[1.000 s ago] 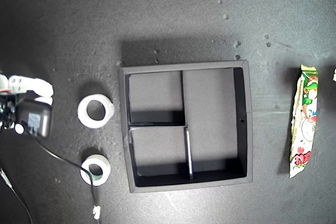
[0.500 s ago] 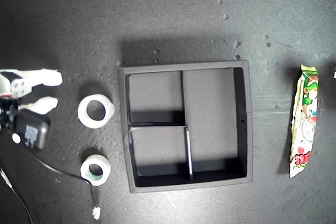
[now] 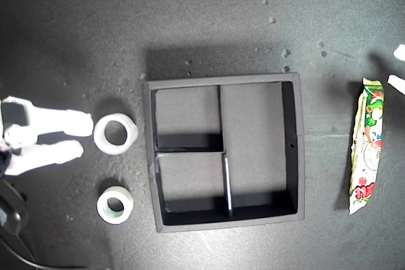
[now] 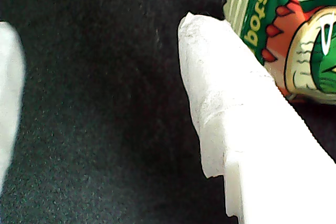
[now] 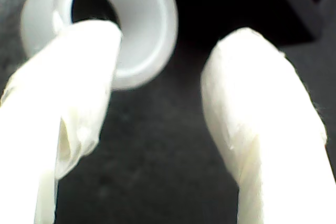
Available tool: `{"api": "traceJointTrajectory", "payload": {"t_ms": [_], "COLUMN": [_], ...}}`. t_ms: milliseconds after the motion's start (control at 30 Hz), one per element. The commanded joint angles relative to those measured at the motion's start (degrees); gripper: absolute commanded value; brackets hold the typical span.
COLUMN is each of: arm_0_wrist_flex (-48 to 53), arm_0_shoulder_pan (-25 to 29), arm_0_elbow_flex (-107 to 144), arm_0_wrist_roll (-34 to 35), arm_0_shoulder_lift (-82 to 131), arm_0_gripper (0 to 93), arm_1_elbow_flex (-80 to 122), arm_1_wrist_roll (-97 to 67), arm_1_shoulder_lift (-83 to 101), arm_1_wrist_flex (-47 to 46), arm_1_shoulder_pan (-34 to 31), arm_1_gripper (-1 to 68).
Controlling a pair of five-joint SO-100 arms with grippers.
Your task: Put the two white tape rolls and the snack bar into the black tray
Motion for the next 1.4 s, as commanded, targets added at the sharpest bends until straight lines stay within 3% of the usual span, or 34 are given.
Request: {"api": "traceJointTrajectory", "payload": {"t_ms": [0, 200, 367, 533, 700, 833, 1067, 1233, 1367], "arm_0_wrist_flex": [-3.78, -5.71, -6.5, -6.5, -8.79, -9.23, -10.9, -10.9, -10.99], "arm_0_shoulder_pan": [0.7, 0.53, 1.41, 2.37, 3.43, 3.43, 3.96, 3.6, 2.9], "arm_0_elbow_flex": [-6.06, -12.3, -15.21, -16.52, -18.37, -21.18, -25.66, -27.95, -29.79], "arm_0_wrist_roll": [-1.05, -4.57, -4.22, -3.96, -3.25, -2.29, -0.79, -1.14, -2.02], "arm_0_shoulder_lift": [-9.67, -27.95, -35.16, -39.11, -43.68, -48.87, -56.78, -63.19, -68.64], "arm_0_gripper": [12.6, 12.3, 12.2, 12.1, 12.1, 12.4, 12.7, 13.2, 13.9], "arm_1_elbow_flex": [0.7, 0.7, 0.7, -0.18, -5.45, -5.89, -5.98, -7.56, -10.02], "arm_1_wrist_roll": [-18.19, 15.56, 24.26, -4.04, -29.09, -43.95, -57.04, -59.24, -60.38], "arm_1_shoulder_lift": [0.18, 0.18, 0.18, 0.18, 0.18, 0.18, 0.09, -0.44, -0.44], "arm_1_wrist_flex": [-2.02, 1.23, -0.18, -15.03, -11.16, -10.63, -10.63, -6.77, -2.55], "arm_1_shoulder_pan": [-2.29, -1.93, -2.02, -0.44, -3.43, -10.81, -26.28, -28.65, -29.88], "arm_1_gripper": [32.8, 32.2, 32.9, 39.8, 41.8, 41.8, 41.6, 41.6, 37.3]}}
